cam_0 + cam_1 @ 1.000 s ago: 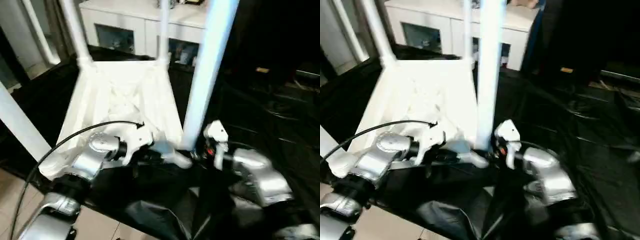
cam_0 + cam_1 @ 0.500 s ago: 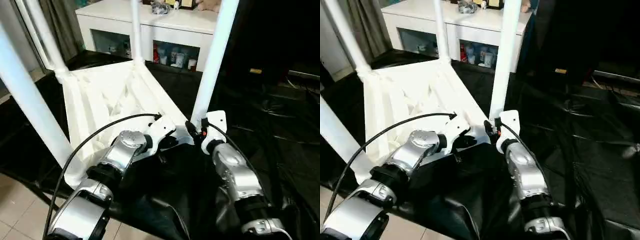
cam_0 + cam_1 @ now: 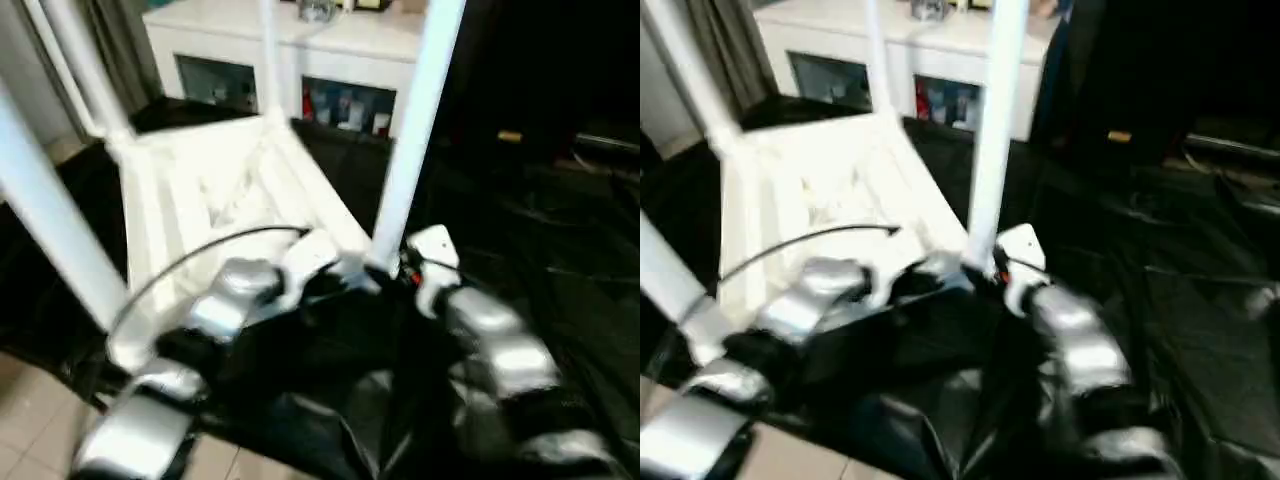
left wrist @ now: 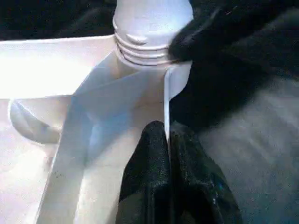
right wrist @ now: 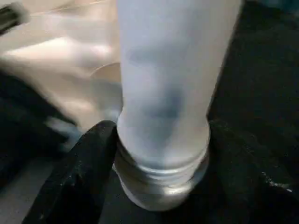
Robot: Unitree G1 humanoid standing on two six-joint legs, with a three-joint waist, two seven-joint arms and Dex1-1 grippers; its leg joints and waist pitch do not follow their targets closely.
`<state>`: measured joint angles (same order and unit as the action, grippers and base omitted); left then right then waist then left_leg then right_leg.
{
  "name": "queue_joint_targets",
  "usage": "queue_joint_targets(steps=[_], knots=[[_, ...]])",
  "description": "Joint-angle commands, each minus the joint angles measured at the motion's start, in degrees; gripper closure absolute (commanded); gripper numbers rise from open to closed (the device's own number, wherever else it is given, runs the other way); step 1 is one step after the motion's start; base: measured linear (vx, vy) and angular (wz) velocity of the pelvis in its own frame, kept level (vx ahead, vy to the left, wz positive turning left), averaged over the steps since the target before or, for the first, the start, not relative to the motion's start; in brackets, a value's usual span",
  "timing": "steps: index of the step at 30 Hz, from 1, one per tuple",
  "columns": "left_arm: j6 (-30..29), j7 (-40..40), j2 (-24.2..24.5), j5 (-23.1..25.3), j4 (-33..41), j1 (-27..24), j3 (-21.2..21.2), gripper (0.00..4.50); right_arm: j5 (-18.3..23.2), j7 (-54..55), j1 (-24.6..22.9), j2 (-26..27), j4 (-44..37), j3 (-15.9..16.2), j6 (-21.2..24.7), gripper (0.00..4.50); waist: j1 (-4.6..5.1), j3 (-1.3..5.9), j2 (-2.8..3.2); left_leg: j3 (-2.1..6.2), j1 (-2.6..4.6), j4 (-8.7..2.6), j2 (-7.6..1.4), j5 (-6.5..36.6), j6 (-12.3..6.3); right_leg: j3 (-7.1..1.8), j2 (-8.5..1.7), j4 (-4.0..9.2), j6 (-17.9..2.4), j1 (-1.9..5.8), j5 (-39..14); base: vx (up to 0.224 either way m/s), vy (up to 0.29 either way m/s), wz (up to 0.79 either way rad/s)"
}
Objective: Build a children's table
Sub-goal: Rotate leg to tighten
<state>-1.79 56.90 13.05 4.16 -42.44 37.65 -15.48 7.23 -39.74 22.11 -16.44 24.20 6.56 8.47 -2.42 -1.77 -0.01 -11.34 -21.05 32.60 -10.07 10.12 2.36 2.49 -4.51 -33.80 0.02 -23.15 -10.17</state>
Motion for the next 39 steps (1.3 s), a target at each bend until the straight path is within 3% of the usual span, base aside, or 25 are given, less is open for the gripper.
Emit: queue_joint_targets(steps=[1, 3, 6, 14, 16, 25, 27, 30, 33, 35, 37, 38, 39], knots=[[2.37, 8.92, 0.95, -4.77, 3.4, -2.53, -0.48, 4.5, 2.19, -8.22, -1.4, -2.9, -3.84, 2.0, 1.72, 1.22, -0.39, 2.78, -1.12, 1.19, 0.26, -3.23, -3.04, 12.64, -5.25, -2.29, -3.74, 4.17, -11.92, 2.63, -12.4, 0.0, 0.0, 0.0], [1.99, 10.92, 1.74, -5.38, 4.31, -3.02, -0.71, 4.5, 2.5, -9.76, -1.88, -3.84, -4.61, 2.51, 2.14, 1.22, -0.57, 2.79, -0.95, 1.05, 0.36, -3.13, -3.09, 11.35, -5.91, -2.3, -3.66, 3.88, -12.95, 2.49, -9.64, 0.0, 0.0, 0.0], [0.52, 14.0, 3.03, -6.76, 6.27, -3.84, -0.66, 4.5, 1.93, -12.29, -2.79, -5.36, -5.41, 4.18, 2.07, 1.22, -1.06, 2.71, -0.71, 1.0, 0.49, -3.23, -3.28, 11.04, -5.35, -2.16, -3.64, 3.7, -13.78, 2.47, -9.44, 0.0, 0.0, 0.0], [0.39, 14.64, 3.45, -6.45, 6.82, -4.28, -0.18, 4.5, 2.97, -14.42, -2.83, -4.8, -5.49, 4.39, 3.82, 1.22, -1.12, 2.52, -0.91, 1.15, 0.6, -3.48, -3.14, 14.11, -2.77, -2.33, -3.83, 4.3, -11.56, 2.33, -16.05, 0.0, 0.0, 0.0], [0.26, 14.83, 3.55, -6.42, 7.11, -4.42, -0.12, 4.5, 3.22, -14.68, -2.88, -4.87, -5.57, 4.42, 4.0, 1.57, -1.14, 2.65, -0.92, 1.18, 0.51, -3.44, -3.14, 12.94, -2.96, -2.3, -3.78, 4.05, -11.71, 2.46, -14.28, 0.0, 0.0, 0.0], [-0.26, 15.28, 3.9, -6.37, 7.78, -4.84, 0.27, 4.5, 3.99, -15.5, -3.11, -4.63, -5.76, 4.18, 5.0, 1.73, -1.18, 2.68, -0.95, 1.08, 0.5, -3.27, -3.08, 12.01, -3.5, -2.23, -3.75, 3.92, -12.37, 2.53, -12.93, 0.0, 0.0, 0.0], [-0.38, 14.99, 3.93, -6.28, 7.59, -4.8, 0.44, 4.5, 3.81, -15.21, -3.07, -4.29, -5.4, 4.18, 5.01, 1.74, -1.15, 2.69, -1.29, 1.06, 0.47, -3.26, -3.07, 11.89, -3.54, -2.22, -3.71, 3.9, -12.25, 2.55, -13.0, 0.0, 0.0, 0.0], [-0.66, 12.85, 3.54, -5.62, 6.91, -4.5, 0.77, 4.5, 3.16, -12.63, -2.84, -3.22, -4.13, 3.65, 5.1, 1.74, -1.1, 2.63, -1.25, 1.1, 0.49, -3.28, -3.06, 12.04, -3.33, -2.23, -3.75, 3.92, -12.05, 2.43, -13.89, 0.0, 0.0, 0.0], [-0.8, 5.28, 1.4, -3.55, 3.34, -2.74, 1.76, 4.5, 0.21, -2.18, -1.43, 0.25, 1.14, 1.81, 4.58, 1.74, -0.81, 2.38, -1.2, 1.13, 0.5, -3.43, -2.97, 13.42, -2.47, -2.23, -3.73, 4.27, -11.48, 2.15, -16.78, 0.0, 0.0, 0.0], [-1.32, -1.34, -0.75, -1.61, 0.31, -1.21, 2.09, 4.5, -1.21, 6.52, -0.88, 3.65, 4.47, 0.31, 4.69, 1.74, -0.11, 2.23, -1.2, 1.49, 0.58, -3.69, -2.79, 16.16, -0.41, -2.12, -3.83, 4.79, -9.77, 2.08, -22.91, 0.0, 0.0, 0.0], [-2.07, -4.27, -1.77, -0.9, -0.88, -0.56, 2.25, 4.5, -1.5, 10.43, -0.75, 5.24, 5.35, -0.49, 4.93, 1.75, 0.25, 2.22, -1.28, 1.67, 0.77, -3.75, -2.83, 17.84, 0.24, -2.11, -3.87, 5.09, -8.67, 1.93, -25.52, 0.0, 0.0, 0.0], [-2.82, -7.56, -3.24, -0.23, -2.3, 0.3, 2.4, 4.5, -1.95, 16.53, -0.46, 7.43, 6.42, -1.85, 5.84, 1.75, 0.41, 2.11, -0.83, 1.64, 0.97, -3.73, -2.8, 18.62, 0.3, -2.27, -3.82, 5.33, -8.34, 1.53, -26.18, 0.0, 0.0, 0.0], [-2.82, -7.56, -3.24, -0.23, -2.3, 0.3, 2.4, 4.5, -1.95, 16.53, -0.46, 7.43, 6.42, -1.85, 5.84, 1.75, 0.59, 2.07, -0.97, 1.56, 0.98, -3.76, -2.71, 19.02, 0.39, -2.28, -3.71, 5.53, -8.09, 1.45, -26.72, 0.0, 0.0, 0.0]])
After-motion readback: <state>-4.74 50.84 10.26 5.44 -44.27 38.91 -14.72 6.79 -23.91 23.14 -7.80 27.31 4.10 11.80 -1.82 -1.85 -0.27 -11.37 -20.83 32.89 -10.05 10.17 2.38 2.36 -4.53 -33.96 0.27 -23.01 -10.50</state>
